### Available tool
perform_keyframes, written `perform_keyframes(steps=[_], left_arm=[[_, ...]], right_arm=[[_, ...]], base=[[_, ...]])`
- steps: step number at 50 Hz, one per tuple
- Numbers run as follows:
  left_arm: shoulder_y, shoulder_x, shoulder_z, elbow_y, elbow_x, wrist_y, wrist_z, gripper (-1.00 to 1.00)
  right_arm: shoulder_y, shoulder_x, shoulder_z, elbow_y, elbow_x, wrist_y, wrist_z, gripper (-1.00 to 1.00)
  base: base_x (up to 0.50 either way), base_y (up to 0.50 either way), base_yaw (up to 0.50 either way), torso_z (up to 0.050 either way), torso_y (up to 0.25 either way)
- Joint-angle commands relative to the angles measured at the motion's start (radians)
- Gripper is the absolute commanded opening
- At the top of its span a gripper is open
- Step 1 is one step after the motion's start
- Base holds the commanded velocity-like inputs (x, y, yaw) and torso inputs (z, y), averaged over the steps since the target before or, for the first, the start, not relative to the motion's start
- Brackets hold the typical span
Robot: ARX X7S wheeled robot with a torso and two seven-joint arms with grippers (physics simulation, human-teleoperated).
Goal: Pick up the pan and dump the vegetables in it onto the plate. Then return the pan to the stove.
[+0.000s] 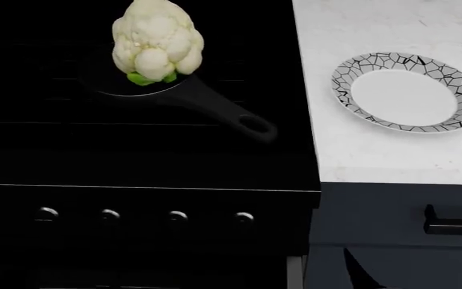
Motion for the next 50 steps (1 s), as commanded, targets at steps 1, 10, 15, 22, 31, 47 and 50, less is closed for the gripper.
perform_keyframes(steps=[1,10,15,22,31,47,50], left_arm=[[0.016,-0.022,0.006,0.397,0.031,-0.309,0.089,1.00],[0.003,-0.038,0.000,0.452,0.015,-0.362,0.092,1.00],[-0.019,-0.053,-0.014,0.504,0.000,-0.429,0.102,1.00],[-0.102,-0.070,-0.028,0.617,-0.031,-0.595,0.130,1.00],[-0.184,-0.090,-0.027,0.693,-0.037,-0.720,0.141,1.00],[-0.477,-0.494,-0.005,0.727,-0.814,-0.808,-0.440,1.00],[-0.491,-0.505,0.013,0.723,-0.843,-0.786,-0.470,1.00]], right_arm=[[0.009,0.021,0.049,-0.430,-0.037,0.369,-0.120,1.00],[0.058,0.049,0.029,-0.516,-0.044,0.483,-0.129,1.00],[0.121,0.077,0.036,-0.583,-0.040,0.598,-0.149,1.00],[0.200,0.104,0.045,-0.651,-0.031,0.730,-0.172,1.00],[0.324,0.139,0.067,-0.738,-0.010,0.908,-0.212,1.00],[0.755,0.488,0.184,-0.722,1.182,1.205,0.595,1.00],[0.830,0.486,0.184,-0.712,1.282,1.250,0.665,1.00]], base=[[0.00,0.00,0.00,0.045,0.113],[0.00,0.00,0.00,0.045,0.114],[0.00,0.00,0.00,0.045,0.113],[0.00,0.00,0.00,0.045,0.114],[0.00,0.00,0.00,0.045,0.114],[0.00,0.00,0.00,0.045,0.114],[0.33,0.00,0.00,0.045,0.115]])
